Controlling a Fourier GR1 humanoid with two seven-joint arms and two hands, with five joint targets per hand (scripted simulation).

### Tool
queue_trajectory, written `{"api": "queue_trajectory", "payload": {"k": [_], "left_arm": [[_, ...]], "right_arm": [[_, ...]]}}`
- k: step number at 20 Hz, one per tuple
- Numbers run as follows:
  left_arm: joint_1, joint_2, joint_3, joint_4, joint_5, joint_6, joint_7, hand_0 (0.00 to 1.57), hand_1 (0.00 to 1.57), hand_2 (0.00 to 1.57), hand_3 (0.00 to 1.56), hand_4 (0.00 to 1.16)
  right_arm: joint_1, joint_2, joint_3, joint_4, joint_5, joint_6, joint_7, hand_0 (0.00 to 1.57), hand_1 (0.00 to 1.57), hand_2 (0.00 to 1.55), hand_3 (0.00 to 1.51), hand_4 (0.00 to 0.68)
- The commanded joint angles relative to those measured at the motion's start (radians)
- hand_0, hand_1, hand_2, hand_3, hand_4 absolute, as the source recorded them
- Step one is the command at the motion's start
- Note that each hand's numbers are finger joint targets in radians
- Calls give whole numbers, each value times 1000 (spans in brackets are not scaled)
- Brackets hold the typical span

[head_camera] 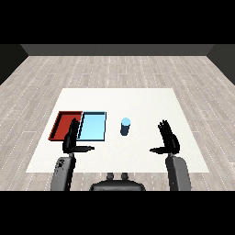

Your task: Pick the blue can and put it in the blue box

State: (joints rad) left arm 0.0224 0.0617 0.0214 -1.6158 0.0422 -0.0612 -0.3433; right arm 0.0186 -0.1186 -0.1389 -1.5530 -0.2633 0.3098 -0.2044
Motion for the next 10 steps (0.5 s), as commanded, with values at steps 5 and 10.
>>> {"api": "queue_trajectory", "payload": {"k": [5,10], "left_arm": [[56,8,39,49,37,-46,-96,0,0,0,0,0],[62,-6,9,-90,32,-20,14,0,0,0,0,0]], "right_arm": [[-115,30,-6,57,-50,-63,121,0,0,0,0,0],[-248,57,1,308,8,-75,-10,0,0,0,0,0]]}}
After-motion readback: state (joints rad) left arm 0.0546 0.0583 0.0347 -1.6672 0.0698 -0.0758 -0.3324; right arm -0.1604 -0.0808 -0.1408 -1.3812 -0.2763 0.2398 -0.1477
